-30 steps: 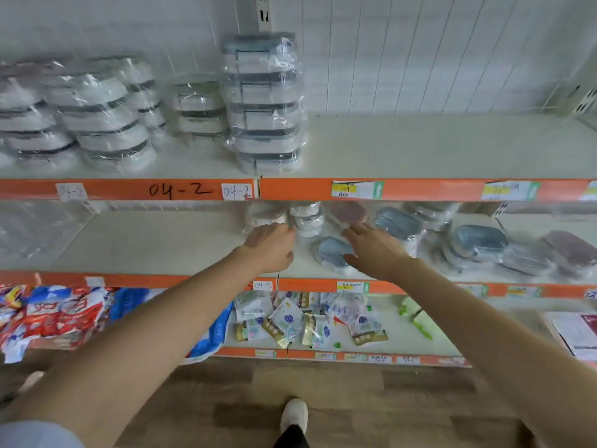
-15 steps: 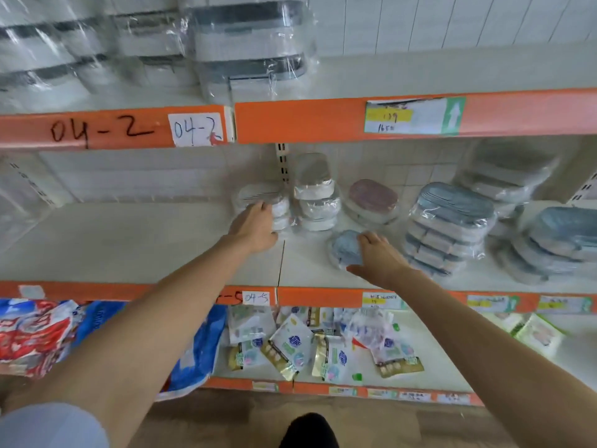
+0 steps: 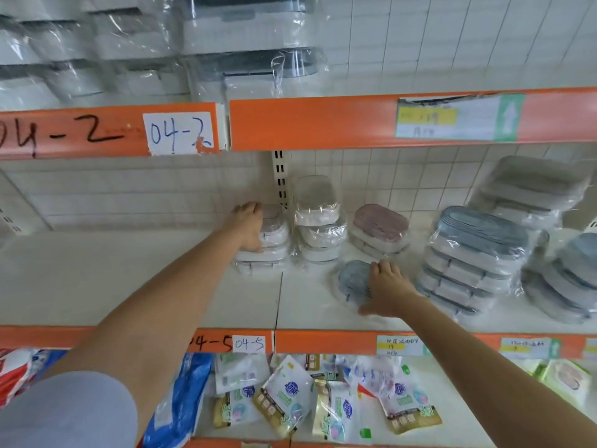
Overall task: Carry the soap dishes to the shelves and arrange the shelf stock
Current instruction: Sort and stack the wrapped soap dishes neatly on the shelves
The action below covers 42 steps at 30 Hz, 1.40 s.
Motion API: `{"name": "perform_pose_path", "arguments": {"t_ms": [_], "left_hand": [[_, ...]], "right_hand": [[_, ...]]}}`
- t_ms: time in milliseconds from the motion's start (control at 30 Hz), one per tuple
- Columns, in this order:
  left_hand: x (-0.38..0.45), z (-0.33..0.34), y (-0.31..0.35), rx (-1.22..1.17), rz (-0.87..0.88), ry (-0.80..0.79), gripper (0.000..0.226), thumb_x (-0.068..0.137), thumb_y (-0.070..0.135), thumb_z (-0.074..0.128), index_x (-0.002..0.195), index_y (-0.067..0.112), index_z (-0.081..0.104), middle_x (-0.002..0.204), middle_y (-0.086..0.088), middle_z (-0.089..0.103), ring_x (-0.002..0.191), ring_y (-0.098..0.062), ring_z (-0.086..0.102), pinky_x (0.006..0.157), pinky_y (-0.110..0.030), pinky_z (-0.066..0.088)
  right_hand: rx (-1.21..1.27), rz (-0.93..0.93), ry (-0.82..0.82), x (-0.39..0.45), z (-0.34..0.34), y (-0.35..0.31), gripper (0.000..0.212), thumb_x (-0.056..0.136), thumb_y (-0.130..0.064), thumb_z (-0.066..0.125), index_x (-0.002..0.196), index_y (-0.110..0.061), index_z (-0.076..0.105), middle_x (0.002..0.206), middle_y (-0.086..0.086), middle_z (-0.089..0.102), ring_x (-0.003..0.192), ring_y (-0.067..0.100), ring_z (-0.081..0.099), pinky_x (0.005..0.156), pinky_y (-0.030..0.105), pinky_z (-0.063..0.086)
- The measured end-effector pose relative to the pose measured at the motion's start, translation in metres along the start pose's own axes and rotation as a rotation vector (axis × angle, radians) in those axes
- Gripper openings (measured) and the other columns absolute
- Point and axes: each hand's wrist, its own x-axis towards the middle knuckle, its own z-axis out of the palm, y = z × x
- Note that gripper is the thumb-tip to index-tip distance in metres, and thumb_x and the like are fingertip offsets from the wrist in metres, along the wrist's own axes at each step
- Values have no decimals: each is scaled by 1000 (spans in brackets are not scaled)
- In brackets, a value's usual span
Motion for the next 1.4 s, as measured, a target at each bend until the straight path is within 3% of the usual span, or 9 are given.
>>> {"name": "perform_pose_path", "arguments": {"t_ms": [100, 333, 567, 767, 867, 933, 1067, 1233, 1400], "left_hand": [[-10, -7, 2, 30, 26, 86, 87, 73, 35, 79, 139, -1, 34, 140, -15, 36, 125, -31, 40, 108, -35, 35], [-62, -18, 14, -13, 68, 89, 55, 83, 27, 70, 124, -1, 47, 129, -14, 41, 116, -29, 48, 98, -34, 40], [-151, -44, 39, -51, 159, 8, 70, 85, 34, 68, 139, 2, 39, 145, -12, 32, 128, -23, 41, 108, -30, 34], [-233, -114, 64, -67, 234, -67, 66, 82, 38, 70, 131, 1, 46, 127, -8, 42, 115, -22, 47, 99, -31, 41], [-263, -167, 77, -81, 286, -37, 63, 81, 38, 71, 129, 3, 47, 129, -6, 40, 116, -21, 46, 96, -32, 43], [-276, -207, 87, -100, 319, 3, 62, 80, 38, 72, 127, 6, 49, 125, -4, 42, 106, -19, 48, 85, -31, 45], [-281, -283, 106, -137, 359, 144, 63, 80, 39, 71, 130, 7, 48, 117, -2, 40, 90, -14, 43, 69, -24, 34], [-261, -334, 122, -198, 361, 262, 58, 80, 42, 71, 120, 6, 50, 107, 0, 36, 89, -15, 44, 70, -23, 33], [-208, -344, 136, -215, 370, 275, 50, 82, 36, 71, 115, 4, 52, 115, -6, 42, 95, -19, 48, 75, -24, 36]], "right_hand": [[-25, -16, 10, -7, -7, -2, 89, 76, -51, 68, 138, -3, 25, 136, 14, 31, 127, 29, 31, 108, 35, 30], [-14, -63, 6, -46, -28, -13, 85, 76, -55, 64, 135, -3, 31, 130, 13, 33, 123, 28, 32, 106, 33, 30], [24, -95, -7, -112, -69, -23, 89, 75, -59, 64, 136, -3, 30, 131, 13, 34, 123, 28, 33, 104, 33, 31], [50, -91, -50, -209, -122, -16, 90, 73, -57, 66, 137, -5, 29, 134, 11, 32, 128, 29, 29, 107, 39, 29], [36, -85, -32, -254, -159, -1, 91, 74, -59, 65, 138, -6, 28, 136, 11, 31, 129, 29, 29, 105, 43, 32], [14, -82, -16, -278, -188, 11, 91, 75, -59, 64, 138, -6, 27, 137, 11, 31, 130, 29, 28, 102, 44, 33], [28, -65, 62, -297, -252, 33, 83, 74, -55, 67, 132, -6, 33, 134, 11, 32, 129, 28, 27, 101, 45, 34], [-13, -37, 220, -289, -315, 53, 85, 72, -56, 68, 133, -7, 34, 132, 10, 34, 127, 28, 29, 99, 42, 34], [-87, 35, 273, -251, -348, 81, 90, 70, -59, 68, 136, -8, 32, 134, 9, 34, 127, 27, 30, 100, 42, 33]]}}
